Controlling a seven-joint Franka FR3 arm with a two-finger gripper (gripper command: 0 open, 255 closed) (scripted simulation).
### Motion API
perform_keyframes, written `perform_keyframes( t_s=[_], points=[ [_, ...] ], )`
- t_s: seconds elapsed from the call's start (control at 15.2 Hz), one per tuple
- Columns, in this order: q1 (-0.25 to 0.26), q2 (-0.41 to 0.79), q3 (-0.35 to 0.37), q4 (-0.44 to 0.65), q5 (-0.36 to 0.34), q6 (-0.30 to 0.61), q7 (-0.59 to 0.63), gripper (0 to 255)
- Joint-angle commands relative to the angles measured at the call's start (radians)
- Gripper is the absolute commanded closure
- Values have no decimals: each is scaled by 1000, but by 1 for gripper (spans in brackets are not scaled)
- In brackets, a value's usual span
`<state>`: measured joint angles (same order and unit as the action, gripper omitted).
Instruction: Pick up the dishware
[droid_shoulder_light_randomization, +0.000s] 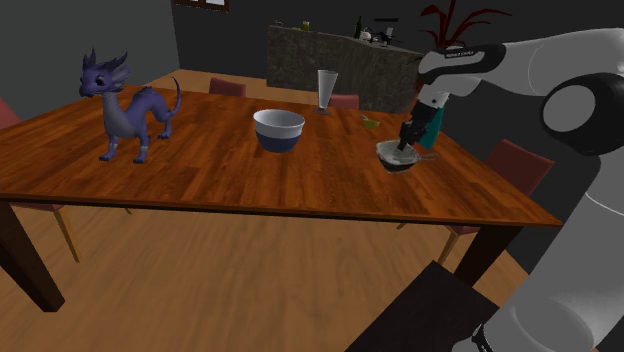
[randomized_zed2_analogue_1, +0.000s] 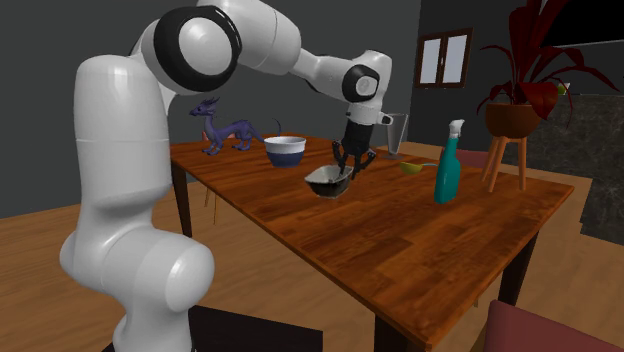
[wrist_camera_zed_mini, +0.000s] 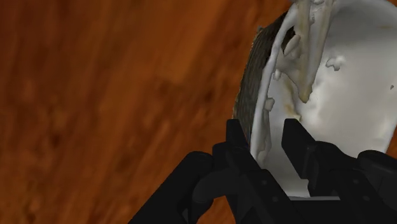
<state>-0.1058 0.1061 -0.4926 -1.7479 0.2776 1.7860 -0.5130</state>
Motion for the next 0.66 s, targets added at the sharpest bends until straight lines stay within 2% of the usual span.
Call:
perform_keyframes(
  t_s=[0.0, 0.46, 0.59],
  points=[
    [-2, -2, -1, 27, -3, -28, 5, 255],
    [-6, 0, -4, 122, -6, -120, 23, 255],
    [-6, 0, -4, 124, -6, -122, 24, 255]
  ],
)
